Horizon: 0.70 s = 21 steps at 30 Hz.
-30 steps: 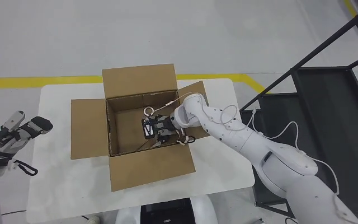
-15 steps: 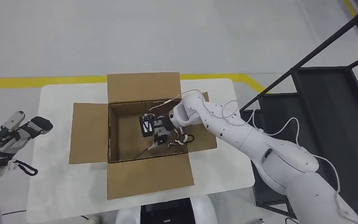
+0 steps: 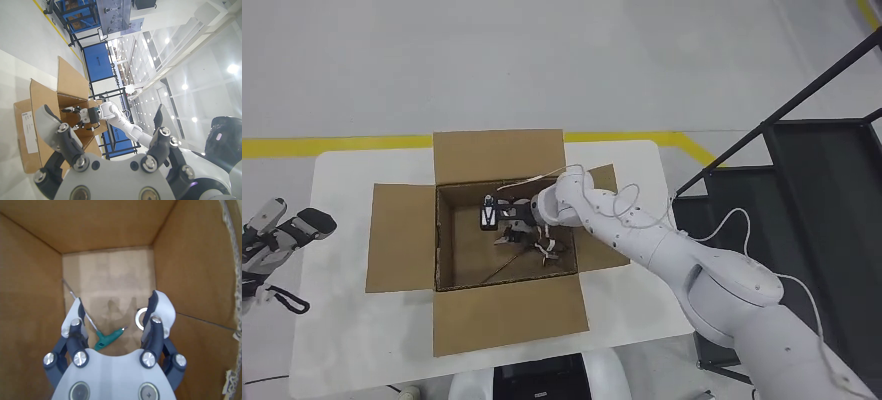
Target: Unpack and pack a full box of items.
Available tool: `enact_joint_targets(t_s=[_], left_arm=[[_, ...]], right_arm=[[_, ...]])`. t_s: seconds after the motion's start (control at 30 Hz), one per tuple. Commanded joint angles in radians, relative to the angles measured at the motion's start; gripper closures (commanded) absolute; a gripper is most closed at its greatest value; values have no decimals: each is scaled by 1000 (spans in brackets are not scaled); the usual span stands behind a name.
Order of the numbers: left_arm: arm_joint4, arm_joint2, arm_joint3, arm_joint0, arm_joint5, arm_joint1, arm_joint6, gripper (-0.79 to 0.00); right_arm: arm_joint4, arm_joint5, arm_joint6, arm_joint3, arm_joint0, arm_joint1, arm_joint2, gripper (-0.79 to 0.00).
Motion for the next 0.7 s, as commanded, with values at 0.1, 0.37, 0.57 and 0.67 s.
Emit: enact_joint_targets(t_s=[0.1,0.37,0.57,0.67], left_arm=[[0,0,0,0,0,0,0,-785],[0,0,0,0,0,0,0,-785],[0,0,0,0,0,0,0,-785],[0,0,0,0,0,0,0,-785]], right_arm=[[-41,78,4,71,5,-40,-15,-166],[-88,133,16,156,7,-88,-26,-203],[-100,135,25,208,6,-115,-24,-286],[-104,132,28,231,9,-124,-19,-222]])
